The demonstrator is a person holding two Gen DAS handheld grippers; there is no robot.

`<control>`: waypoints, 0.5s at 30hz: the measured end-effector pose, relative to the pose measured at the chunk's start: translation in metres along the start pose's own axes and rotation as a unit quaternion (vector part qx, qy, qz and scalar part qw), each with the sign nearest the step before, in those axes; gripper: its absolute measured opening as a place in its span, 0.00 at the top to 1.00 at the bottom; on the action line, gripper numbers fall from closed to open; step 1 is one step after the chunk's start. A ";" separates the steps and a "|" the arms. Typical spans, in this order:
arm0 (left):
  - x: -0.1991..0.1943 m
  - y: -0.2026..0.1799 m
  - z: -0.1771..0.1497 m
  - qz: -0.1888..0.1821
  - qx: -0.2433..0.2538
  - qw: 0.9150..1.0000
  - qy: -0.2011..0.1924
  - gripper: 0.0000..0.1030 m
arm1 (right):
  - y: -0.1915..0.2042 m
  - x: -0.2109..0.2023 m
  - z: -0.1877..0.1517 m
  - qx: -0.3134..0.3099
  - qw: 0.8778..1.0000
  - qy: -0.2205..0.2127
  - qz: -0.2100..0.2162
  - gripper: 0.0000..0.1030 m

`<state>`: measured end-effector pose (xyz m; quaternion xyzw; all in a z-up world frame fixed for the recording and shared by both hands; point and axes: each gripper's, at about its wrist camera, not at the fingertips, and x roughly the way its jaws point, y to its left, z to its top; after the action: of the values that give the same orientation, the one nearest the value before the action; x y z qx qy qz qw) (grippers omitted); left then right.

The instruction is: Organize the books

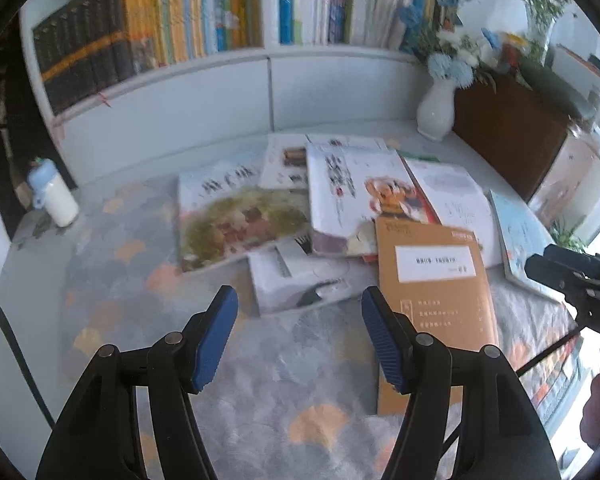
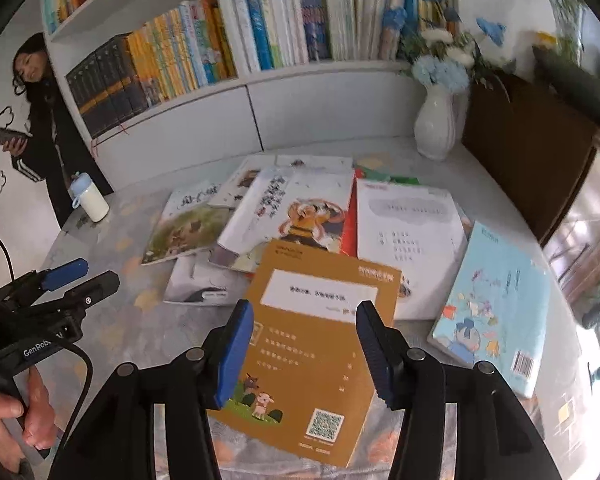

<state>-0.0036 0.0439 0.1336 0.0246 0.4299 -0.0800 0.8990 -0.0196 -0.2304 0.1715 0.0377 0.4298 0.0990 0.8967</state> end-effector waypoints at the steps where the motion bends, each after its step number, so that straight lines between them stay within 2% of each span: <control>1: 0.009 -0.003 -0.005 -0.013 0.001 1.000 0.013 0.39 | -0.010 0.007 -0.006 0.018 1.000 0.008 0.004 0.50; 3: 0.026 -0.009 -0.016 -0.029 0.005 0.999 0.039 0.40 | -0.027 0.021 -0.016 0.050 0.998 0.026 0.008 0.50; 5: 0.043 -0.019 -0.028 -0.050 0.017 0.997 0.061 0.40 | -0.055 0.043 -0.036 0.105 0.993 0.057 0.022 0.56; 7: 0.057 -0.032 -0.040 -0.087 0.029 0.992 0.084 0.51 | -0.077 0.060 -0.054 0.153 0.984 0.084 0.042 0.63; 9: 0.066 -0.042 -0.048 -0.113 0.036 0.988 0.098 0.53 | -0.089 0.070 -0.066 0.183 0.976 0.097 0.060 0.65; 12: 0.079 -0.058 -0.060 -0.123 0.051 0.984 0.121 0.53 | -0.098 0.084 -0.081 0.204 0.970 0.115 0.068 0.66; 15: 0.088 -0.065 -0.067 -0.137 0.051 0.979 0.143 0.53 | -0.095 0.087 -0.084 0.202 0.970 0.112 0.072 0.66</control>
<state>-0.0113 -0.0234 0.0241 0.0231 0.5488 -0.2197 0.8062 -0.0184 -0.3067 0.0377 0.2377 0.5349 0.0779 0.8070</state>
